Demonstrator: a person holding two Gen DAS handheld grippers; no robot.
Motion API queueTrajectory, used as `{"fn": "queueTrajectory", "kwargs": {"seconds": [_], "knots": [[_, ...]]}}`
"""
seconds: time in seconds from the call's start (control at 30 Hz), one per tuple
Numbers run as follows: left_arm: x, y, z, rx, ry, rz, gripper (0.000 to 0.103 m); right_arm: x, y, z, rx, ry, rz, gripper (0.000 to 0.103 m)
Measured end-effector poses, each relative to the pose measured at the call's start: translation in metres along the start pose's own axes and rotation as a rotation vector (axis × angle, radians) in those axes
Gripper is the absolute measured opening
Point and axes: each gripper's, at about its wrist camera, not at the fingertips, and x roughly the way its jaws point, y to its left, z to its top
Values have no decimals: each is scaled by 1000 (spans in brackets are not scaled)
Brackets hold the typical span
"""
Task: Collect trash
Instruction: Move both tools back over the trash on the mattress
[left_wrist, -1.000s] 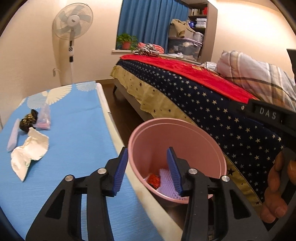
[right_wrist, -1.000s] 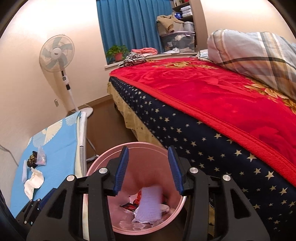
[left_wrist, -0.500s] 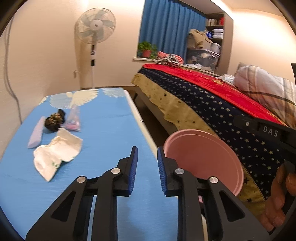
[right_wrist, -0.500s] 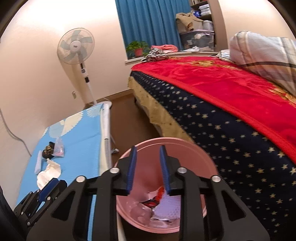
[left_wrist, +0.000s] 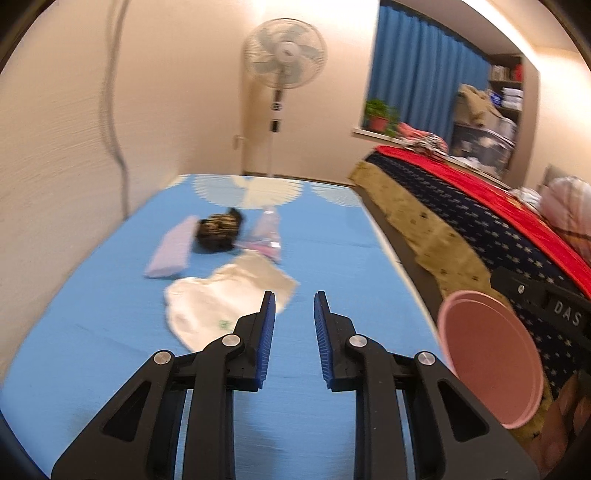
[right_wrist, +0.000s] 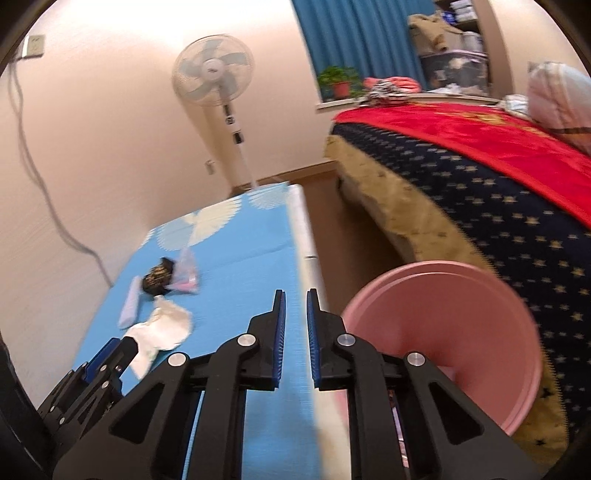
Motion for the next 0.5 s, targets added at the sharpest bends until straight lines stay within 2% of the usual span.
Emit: {"fn": "queueTrajectory", "kwargs": {"seconds": [0.43,0.5], "knots": [[12,60,13,-119,-16,149,22,68,53,-19,7,105,152,12],[16,66,14,-131,-15,166,22,83,59,-22,7,136,172,15]]}}
